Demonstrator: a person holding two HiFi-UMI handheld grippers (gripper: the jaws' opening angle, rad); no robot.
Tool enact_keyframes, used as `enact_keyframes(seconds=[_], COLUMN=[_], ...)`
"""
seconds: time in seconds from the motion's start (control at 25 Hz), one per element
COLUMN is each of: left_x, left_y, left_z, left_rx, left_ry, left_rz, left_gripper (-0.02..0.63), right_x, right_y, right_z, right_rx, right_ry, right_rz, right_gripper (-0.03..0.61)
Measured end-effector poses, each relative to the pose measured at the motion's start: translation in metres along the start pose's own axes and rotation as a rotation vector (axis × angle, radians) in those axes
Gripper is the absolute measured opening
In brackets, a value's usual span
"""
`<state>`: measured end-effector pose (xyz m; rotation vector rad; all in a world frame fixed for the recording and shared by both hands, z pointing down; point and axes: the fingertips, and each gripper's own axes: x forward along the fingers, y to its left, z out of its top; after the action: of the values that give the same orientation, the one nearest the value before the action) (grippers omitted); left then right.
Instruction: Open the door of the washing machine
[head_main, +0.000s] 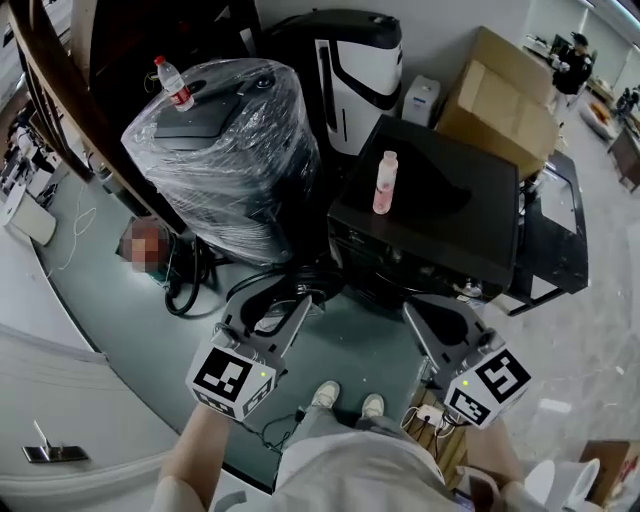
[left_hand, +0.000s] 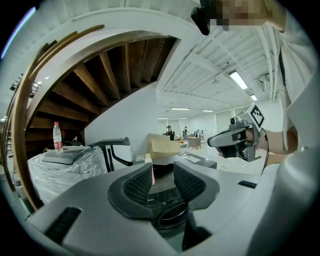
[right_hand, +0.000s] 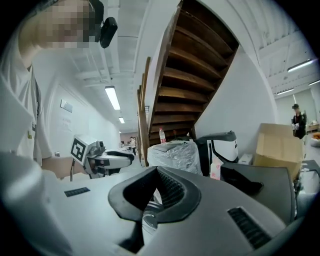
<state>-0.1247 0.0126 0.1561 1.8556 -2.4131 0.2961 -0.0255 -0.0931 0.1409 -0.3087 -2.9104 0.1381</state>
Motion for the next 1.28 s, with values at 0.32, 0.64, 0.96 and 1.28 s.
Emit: enact_keyframes(seconds=[0.32, 0.64, 0.96, 1.28], left_x=[-0.002, -0.003, -0.001, 0.004], left_y=[-0.046, -0.075, -0.085, -0.095], left_z=[0.026, 0.030, 0.032, 0.049], left_rx=[-0.030, 0.069, 0.079, 0.136], left_ry=[-0.069, -0.051, -0.048, -0.063], left_rz=[0.004, 0.035, 0.011, -0.016], left_gripper=[0.075, 0.049, 0.044, 0.044], right_x=[-0.057, -0.087, -0.087, -0.086], right_y=[-0.002, -0.001, 0.006, 0.002], right_z=[0.024, 0.022, 0.013, 0.015], right_rx=[-0.038, -0.040, -0.013, -0.014], right_ry=[-0.088, -0.106, -0.102, -0.094], right_rz=[-0.067, -0.084, -0.060, -0.069], right_gripper=[0.023, 0.023, 0.023, 0.023])
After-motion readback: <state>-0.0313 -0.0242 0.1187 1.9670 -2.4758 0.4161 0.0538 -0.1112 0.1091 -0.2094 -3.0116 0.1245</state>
